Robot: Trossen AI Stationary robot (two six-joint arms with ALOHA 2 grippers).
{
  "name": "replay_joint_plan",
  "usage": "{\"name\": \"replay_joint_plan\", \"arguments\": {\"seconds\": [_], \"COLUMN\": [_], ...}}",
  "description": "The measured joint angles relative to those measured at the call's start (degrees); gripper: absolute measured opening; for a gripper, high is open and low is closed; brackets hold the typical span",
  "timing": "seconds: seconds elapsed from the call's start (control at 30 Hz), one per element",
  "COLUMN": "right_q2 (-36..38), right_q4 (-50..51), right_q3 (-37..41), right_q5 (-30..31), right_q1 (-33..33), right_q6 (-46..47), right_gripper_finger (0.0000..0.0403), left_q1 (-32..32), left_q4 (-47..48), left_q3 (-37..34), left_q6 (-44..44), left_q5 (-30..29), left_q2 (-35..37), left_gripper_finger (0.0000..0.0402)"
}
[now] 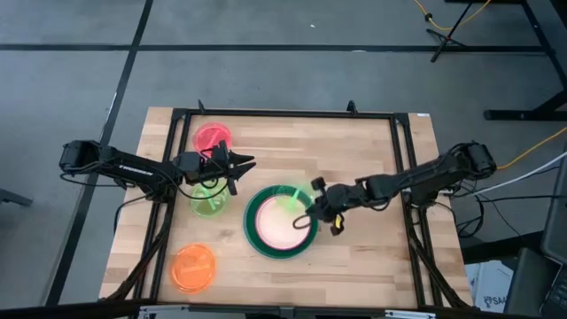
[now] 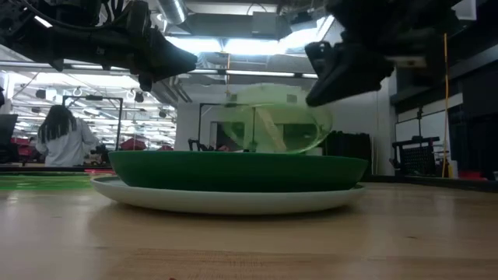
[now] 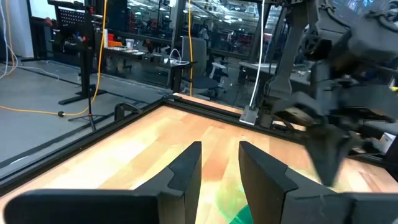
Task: Stack plastic plates
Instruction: Stack the top green plate on top of the white plate
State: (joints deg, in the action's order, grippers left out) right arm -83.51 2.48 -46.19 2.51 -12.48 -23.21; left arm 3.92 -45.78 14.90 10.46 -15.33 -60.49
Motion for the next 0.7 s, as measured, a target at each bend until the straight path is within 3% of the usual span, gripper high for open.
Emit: {"name": "replay_joint_plan", "arguments": {"seconds": [0.37, 0.7], "right_q2": [-1.09, -8.75], "right_q4": [-9.40, -14.16], "right_q3": [-0.04, 0.02], "right_q5": [-9.60, -9.68], "right_q1": [-3.51, -4.01], "right_q6": [-0.34, 1.92], "right_gripper_finger": [0.0001, 0.0001], "left_q1": [0.00, 0.00], "left_q4": [0.00, -0.17], "left_q3": [0.00, 0.00], "left_q6": [-0.03, -0.04], "left_q5": [0.00, -0.01], "left_q2": [0.00, 0.00], "left_gripper_finger": [0.0101, 0.0101]}}
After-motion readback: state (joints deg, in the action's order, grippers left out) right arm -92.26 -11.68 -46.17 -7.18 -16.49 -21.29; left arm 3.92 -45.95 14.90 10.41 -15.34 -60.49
